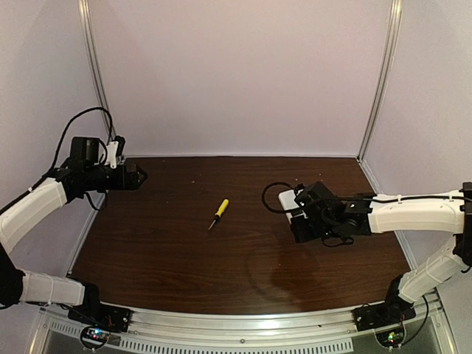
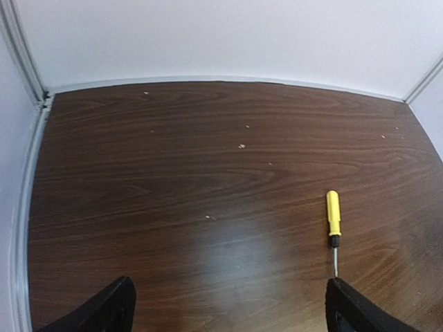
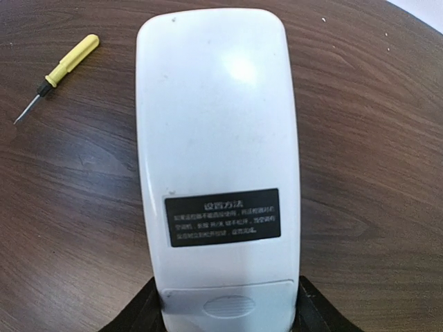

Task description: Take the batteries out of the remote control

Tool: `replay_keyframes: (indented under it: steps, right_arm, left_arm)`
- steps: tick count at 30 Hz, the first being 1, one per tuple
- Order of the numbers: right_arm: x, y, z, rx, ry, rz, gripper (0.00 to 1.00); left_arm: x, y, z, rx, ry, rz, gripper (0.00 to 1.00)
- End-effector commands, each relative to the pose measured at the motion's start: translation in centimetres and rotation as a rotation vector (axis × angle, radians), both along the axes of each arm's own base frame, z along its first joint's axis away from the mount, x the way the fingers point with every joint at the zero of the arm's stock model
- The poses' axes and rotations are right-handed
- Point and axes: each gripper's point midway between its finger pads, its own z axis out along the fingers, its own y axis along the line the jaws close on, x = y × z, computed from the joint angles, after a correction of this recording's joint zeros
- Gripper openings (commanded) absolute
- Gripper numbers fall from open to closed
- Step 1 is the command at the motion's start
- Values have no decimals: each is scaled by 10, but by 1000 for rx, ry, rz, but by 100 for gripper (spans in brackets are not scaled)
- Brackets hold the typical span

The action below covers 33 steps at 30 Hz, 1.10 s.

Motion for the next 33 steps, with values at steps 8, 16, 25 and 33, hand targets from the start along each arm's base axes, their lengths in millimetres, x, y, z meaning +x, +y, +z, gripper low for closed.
replay_keyframes:
  steps: [8,16,25,33]
  right_arm:
    - [13,38,50,85,-178,213,39]
    - [4,57,50,93,-175,365,38]
    - [-2,70,52,95,-192,476,33]
    - [-1,70,57,64,-225,511,23]
  left_arm:
    - [5,-82,10,-223,71,-376,91]
    - [7,-139,10,-296,122,-539,87]
    - [2,-204,7,-350,181,-679,83]
    - [1,-248,6,-432,232,-744,81]
